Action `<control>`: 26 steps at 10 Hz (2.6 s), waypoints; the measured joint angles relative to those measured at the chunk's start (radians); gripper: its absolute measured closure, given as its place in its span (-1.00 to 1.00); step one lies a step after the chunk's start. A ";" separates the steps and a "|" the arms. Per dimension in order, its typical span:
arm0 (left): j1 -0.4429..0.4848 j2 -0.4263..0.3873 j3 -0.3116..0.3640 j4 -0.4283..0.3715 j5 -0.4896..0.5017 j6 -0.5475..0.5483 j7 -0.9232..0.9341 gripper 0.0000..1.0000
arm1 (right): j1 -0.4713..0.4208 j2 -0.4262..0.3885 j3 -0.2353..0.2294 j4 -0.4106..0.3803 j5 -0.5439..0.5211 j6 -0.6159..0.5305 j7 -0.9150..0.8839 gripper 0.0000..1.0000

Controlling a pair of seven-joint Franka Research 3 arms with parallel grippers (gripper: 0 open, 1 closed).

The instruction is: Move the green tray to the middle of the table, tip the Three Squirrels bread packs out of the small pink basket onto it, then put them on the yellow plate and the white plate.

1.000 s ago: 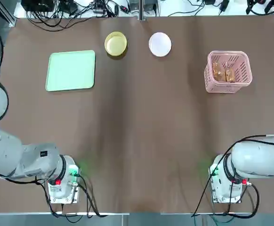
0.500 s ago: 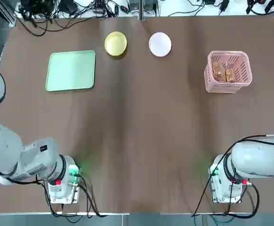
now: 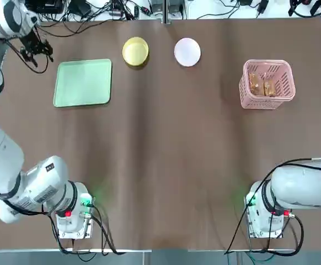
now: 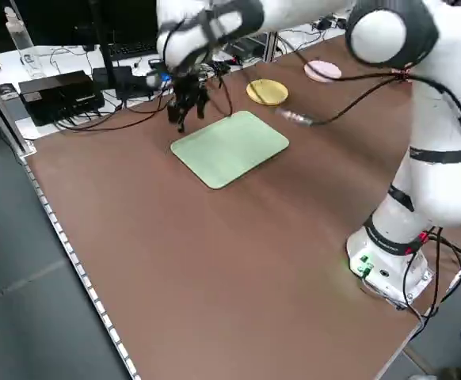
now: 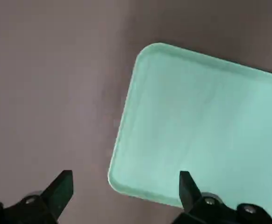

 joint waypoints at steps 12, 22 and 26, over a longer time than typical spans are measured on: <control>0.089 0.143 -0.014 -0.189 0.043 0.404 0.009 0.18 | 0.000 0.000 0.000 0.001 0.000 -0.001 0.000 -0.98; 0.246 -0.073 -0.037 -0.532 0.044 0.457 0.381 0.75 | 0.000 0.000 0.000 0.001 0.000 -0.002 0.000 -0.98; 0.243 -0.136 -0.172 -0.650 0.045 0.457 0.383 0.81 | 0.000 0.000 0.000 0.001 0.000 -0.002 0.000 -0.98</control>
